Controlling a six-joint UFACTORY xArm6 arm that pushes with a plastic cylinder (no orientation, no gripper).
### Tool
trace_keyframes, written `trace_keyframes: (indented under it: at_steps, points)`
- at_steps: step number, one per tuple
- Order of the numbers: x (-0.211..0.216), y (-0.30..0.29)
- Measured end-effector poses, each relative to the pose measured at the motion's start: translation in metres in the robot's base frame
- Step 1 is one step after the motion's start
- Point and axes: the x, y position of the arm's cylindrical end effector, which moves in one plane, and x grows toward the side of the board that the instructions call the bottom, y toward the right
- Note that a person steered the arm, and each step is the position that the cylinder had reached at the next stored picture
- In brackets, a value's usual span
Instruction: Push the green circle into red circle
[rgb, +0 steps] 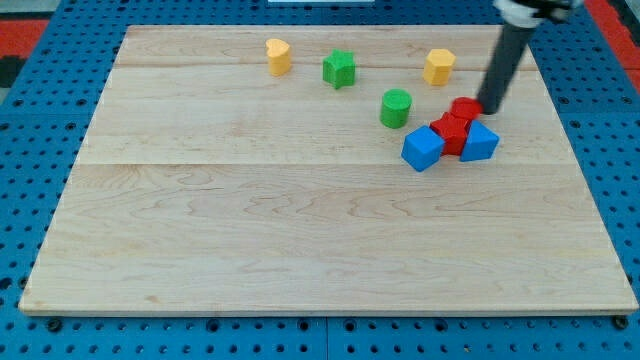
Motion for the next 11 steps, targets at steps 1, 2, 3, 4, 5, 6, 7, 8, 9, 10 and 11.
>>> trace_keyframes:
  at_steps: [1, 2, 3, 4, 5, 6, 7, 8, 9, 10, 11]
  points:
    - [0.000, -0.018]
    - [-0.026, -0.009]
    - [-0.054, -0.068]
    - [-0.025, -0.062]
    - [-0.021, -0.066]
    - [-0.023, -0.066]
    - [-0.016, -0.078]
    - [-0.016, -0.079]
    - [-0.029, -0.102]
    - [-0.012, -0.112]
    - [0.005, -0.112]
